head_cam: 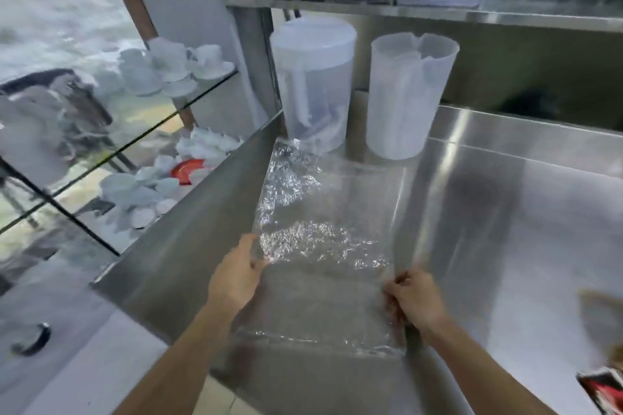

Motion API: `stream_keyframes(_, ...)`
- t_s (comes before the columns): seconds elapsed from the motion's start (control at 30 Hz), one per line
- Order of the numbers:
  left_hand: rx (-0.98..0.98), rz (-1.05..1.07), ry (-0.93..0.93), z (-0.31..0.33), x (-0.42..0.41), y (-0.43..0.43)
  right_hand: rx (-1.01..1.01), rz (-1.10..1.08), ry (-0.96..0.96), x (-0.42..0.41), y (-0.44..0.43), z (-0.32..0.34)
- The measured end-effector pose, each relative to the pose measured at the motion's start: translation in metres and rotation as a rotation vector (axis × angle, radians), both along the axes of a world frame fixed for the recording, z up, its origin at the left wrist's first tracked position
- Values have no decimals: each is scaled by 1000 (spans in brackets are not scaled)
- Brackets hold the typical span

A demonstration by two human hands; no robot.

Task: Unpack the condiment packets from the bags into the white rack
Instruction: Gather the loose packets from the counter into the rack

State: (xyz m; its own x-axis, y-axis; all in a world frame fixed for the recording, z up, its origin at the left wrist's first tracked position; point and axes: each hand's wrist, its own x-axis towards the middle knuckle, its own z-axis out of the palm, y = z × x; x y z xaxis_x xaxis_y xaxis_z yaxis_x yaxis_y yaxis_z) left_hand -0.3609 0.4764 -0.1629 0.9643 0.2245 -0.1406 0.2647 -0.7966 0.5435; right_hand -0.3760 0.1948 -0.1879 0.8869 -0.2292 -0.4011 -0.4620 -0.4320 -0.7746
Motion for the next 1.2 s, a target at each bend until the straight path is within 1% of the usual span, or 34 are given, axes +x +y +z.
stream_keyframes(0.07, 141, -55, 60, -8, -3, 0, -155, 66, 26, 0, 3, -4)
stream_keyframes(0.13, 251, -91, 79, -14, -6, -3, -307, 117, 81, -1, 4, 1)
stream_keyframes(0.23, 337, -92, 94, -14, -10, -9, -361, 139, 128, -4, 3, 8)
stream_keyframes(0.33, 423, -44, 230, -2, -4, -13, -478, 207, 120, -8, -4, 14)
stream_keyframes(0.4, 518, -64, 313, 10, 4, -22, -533, 224, 101, -15, -17, 20)
stream_keyframes(0.47, 621, -126, 306, 24, 14, -38, -544, 222, 94, -23, -37, 26)
stream_keyframes(0.53, 668, -214, 248, 35, 23, -67, -540, 208, 90, -35, -61, 32)
stream_keyframes(0.67, 551, -446, 91, 41, 29, -153, -515, 83, 69, -71, -110, 42)
stream_keyframes(0.83, 397, -798, -86, 27, -7, -270, -603, -155, -6, -125, -160, 41)
stream_keyframes(0.9, 336, -902, -133, 13, -26, -302, -687, -222, -78, -147, -176, 35)
stream_keyframes(0.97, 307, -967, -174, -1, -42, -326, -771, -203, -113, -162, -186, 25)
stream_keyframes(1.07, 356, -1041, -195, -25, -62, -347, -771, -111, -65, -172, -183, 6)
stream_keyframes(1.17, 394, -1027, -218, -42, -73, -352, -882, -35, -2, -177, -176, -12)
stream_keyframes(1.2, 389, -1012, -231, -45, -74, -352, -928, -38, -7, -178, -175, -15)
